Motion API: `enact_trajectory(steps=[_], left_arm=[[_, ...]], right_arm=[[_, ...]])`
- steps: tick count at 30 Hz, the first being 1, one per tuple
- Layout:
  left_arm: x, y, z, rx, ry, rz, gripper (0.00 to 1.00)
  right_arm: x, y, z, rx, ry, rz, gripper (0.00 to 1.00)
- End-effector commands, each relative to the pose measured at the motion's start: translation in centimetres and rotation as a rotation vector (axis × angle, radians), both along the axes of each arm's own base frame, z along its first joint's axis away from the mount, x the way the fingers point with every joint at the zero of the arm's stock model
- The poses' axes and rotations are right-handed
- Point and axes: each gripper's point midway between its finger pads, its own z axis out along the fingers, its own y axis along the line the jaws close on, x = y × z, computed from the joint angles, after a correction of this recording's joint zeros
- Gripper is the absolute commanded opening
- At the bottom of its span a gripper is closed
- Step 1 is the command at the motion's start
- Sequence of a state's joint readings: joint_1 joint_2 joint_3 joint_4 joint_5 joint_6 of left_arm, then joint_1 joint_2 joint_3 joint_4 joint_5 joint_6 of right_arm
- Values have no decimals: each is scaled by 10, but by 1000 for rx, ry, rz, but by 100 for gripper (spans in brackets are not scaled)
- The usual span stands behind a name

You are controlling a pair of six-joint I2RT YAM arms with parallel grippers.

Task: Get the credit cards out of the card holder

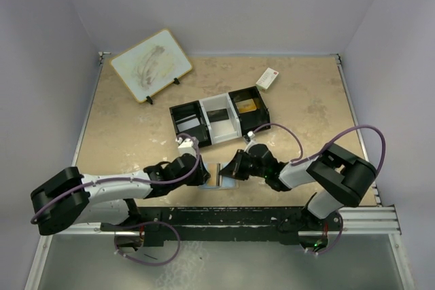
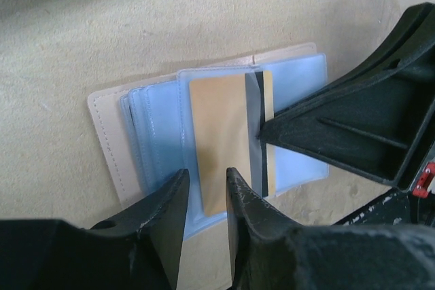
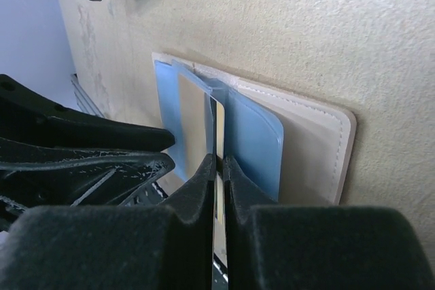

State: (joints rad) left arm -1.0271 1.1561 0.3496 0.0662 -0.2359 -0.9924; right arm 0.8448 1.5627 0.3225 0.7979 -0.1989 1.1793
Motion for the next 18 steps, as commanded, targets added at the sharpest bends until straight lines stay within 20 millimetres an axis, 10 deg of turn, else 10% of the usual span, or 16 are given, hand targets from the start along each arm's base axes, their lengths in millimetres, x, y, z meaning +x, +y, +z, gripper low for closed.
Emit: enact_trajectory(steps=[1,18], left_arm=[[0,38,-34,283,30,46,28],[-3,41,-42,530,-23,36,23]], right_arm=[[1,-5,2,6,-11,-23,6],[5,-23,6,18,-8,-51,7]])
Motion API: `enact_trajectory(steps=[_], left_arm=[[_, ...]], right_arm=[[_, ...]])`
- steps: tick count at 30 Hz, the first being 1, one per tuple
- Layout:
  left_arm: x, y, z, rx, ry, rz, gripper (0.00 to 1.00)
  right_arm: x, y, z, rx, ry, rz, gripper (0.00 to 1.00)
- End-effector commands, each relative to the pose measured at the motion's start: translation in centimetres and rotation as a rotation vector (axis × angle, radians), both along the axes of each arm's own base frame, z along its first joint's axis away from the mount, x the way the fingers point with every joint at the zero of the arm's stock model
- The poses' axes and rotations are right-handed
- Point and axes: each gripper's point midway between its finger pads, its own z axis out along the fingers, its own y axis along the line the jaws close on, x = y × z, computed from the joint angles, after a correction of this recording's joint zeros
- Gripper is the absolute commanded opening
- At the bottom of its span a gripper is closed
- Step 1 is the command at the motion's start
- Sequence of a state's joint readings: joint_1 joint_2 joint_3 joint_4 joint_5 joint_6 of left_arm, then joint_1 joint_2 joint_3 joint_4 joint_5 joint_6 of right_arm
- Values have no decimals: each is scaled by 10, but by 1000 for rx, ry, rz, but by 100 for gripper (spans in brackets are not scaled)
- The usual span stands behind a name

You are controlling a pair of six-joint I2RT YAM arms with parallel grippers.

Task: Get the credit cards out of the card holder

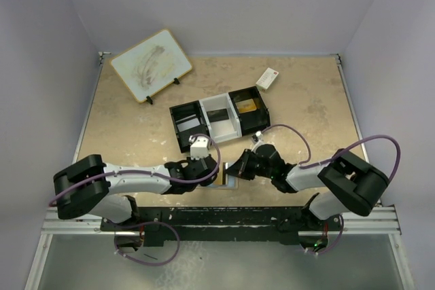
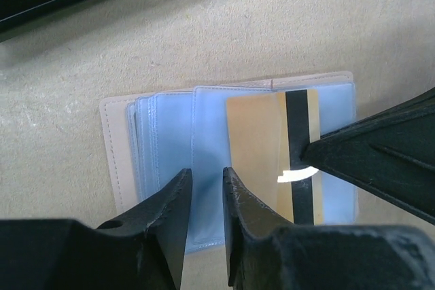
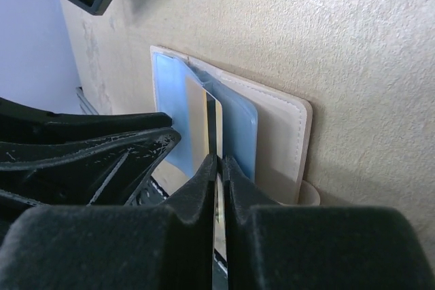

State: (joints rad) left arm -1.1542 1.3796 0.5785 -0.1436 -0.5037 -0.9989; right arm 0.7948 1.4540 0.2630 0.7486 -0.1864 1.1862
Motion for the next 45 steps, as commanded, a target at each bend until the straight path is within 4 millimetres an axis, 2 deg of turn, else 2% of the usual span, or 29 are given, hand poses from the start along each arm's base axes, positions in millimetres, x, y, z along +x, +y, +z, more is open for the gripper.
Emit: enact_trajectory(steps=[1,8,12,20,26,33,37,45], left_arm=[[-18,47,-38,259,67,-5,23],[-22,39,-40,237,67,-14,19],[-24,40,-41,242,71,-16,18],[-25,43,-40,241,68,-14,17],[-25,41,-39,225,64,-13,17],[-23,39,-33,201,45,-7,17],[-21,39,-31,195,35,1,17],[-15,33,-17,190,-7,-2,17]], right_arm=[[0,2,3,32,-16,23,9],[4,10,8,53,-47,52,21],[1,15,9,108,-39,63,22],[-4,14,6,119,-12,63,12],[0,4,5,64,-16,17,1],[-2,-5,2,38,-13,-5,0],[3,-15,3,-15,-28,-51,0],[12,-38,23,-66,-140,-130,0]])
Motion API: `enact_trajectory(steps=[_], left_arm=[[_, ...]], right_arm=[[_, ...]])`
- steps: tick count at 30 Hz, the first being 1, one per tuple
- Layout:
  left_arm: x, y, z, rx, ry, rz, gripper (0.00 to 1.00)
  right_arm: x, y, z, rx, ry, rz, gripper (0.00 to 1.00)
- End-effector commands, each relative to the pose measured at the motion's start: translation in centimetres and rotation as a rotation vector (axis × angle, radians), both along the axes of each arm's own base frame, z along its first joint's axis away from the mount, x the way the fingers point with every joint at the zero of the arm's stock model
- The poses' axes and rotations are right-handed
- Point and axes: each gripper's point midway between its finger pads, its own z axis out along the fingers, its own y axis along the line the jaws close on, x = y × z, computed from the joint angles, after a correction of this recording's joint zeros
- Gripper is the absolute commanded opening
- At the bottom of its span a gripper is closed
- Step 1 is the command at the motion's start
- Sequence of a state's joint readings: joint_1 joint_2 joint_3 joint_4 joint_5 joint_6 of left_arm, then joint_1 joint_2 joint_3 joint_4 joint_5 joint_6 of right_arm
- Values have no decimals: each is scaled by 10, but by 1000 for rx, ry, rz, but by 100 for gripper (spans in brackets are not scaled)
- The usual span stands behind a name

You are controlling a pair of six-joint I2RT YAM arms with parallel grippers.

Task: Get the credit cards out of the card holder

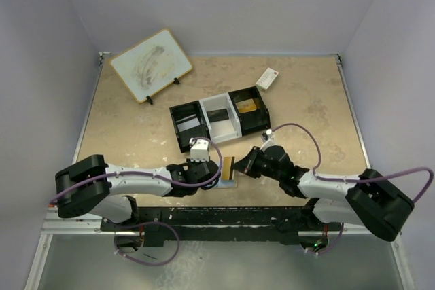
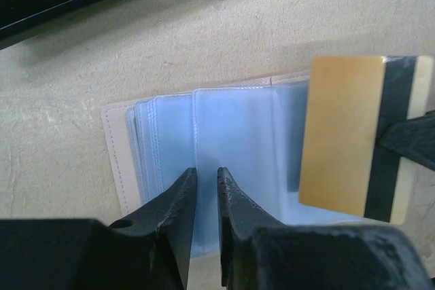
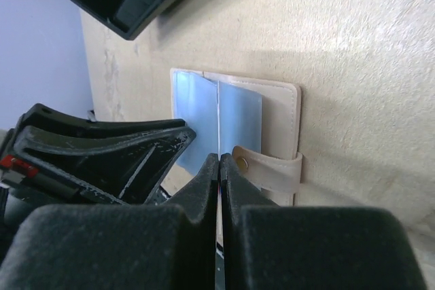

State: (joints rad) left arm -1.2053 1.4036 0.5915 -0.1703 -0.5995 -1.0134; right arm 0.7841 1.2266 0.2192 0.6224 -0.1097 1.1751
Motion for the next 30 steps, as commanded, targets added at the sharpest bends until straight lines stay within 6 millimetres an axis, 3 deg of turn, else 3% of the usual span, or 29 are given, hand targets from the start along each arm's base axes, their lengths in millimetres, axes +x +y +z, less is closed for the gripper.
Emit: enact_trajectory(steps=[1,13,19,21,25,30], left_arm=[[-13,28,-15,123,43,-10,18],[-7,15,16,0,-14,-13,32],[-9,8,33,-55,-29,-61,50],[-6,13,42,-50,-52,-46,54],[-3,18,57,-32,-77,-53,64],[2,18,67,11,-54,-109,69]], right_arm=[[9,-20,3,-67,-88,-59,0],[17,-28,61,-65,-413,-7,0],[35,-43,103,-132,-603,-73,0],[39,-50,106,-181,-590,-96,0],[64,-82,103,-414,-546,-235,0],[96,-94,105,-599,-508,-224,0]])
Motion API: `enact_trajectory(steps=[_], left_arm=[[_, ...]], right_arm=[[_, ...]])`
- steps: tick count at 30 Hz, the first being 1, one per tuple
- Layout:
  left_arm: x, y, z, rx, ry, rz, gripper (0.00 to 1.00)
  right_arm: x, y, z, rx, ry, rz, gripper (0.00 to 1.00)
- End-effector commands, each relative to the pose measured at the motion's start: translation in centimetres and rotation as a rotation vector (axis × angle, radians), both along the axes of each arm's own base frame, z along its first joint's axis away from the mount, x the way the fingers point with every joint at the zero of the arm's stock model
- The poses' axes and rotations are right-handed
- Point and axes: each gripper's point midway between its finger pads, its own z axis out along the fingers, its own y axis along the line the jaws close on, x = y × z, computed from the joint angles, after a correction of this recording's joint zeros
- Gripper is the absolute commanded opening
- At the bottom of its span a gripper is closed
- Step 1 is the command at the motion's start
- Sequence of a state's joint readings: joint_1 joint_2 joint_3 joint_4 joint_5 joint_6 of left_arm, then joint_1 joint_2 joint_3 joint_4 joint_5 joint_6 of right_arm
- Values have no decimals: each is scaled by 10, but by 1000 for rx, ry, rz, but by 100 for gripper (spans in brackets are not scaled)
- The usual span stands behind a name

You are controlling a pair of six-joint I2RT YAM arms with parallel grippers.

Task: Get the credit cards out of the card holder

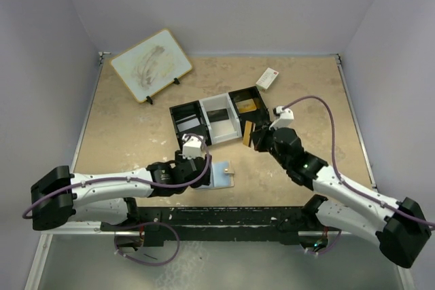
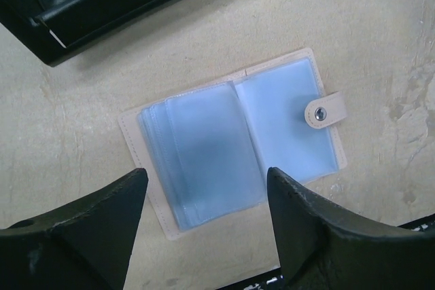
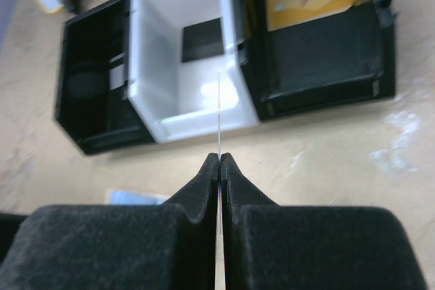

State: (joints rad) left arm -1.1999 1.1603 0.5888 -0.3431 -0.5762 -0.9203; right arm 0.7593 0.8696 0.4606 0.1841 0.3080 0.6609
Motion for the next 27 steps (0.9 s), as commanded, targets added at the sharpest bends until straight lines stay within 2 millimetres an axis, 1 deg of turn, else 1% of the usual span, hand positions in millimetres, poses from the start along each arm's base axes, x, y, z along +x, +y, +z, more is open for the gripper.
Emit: enact_trajectory(steps=[1,3,5,8,10,17,20,23,27], left_arm=[[14,-2,27,16,-23,-36,70],[24,3,33,-2,-6,-42,70],[34,8,42,-25,9,-40,70],[48,23,58,-12,-21,-5,71],[56,36,66,6,-33,21,72],[89,97,78,30,-17,227,77],[98,122,84,95,-28,294,78],[102,144,93,170,-77,360,78],[99,160,96,194,-123,418,78]], right_arm=[[33,-27,6,-195,2,-78,0],[45,-30,18,-182,-28,-74,0],[57,-41,28,-171,-50,-87,0],[73,-53,31,-188,-46,-86,0],[82,-55,33,-203,-51,-79,0],[102,-42,33,-238,-27,-21,0],[108,-35,29,-239,-18,6,0],[116,-30,25,-249,-7,14,0],[123,-25,18,-265,13,33,0]])
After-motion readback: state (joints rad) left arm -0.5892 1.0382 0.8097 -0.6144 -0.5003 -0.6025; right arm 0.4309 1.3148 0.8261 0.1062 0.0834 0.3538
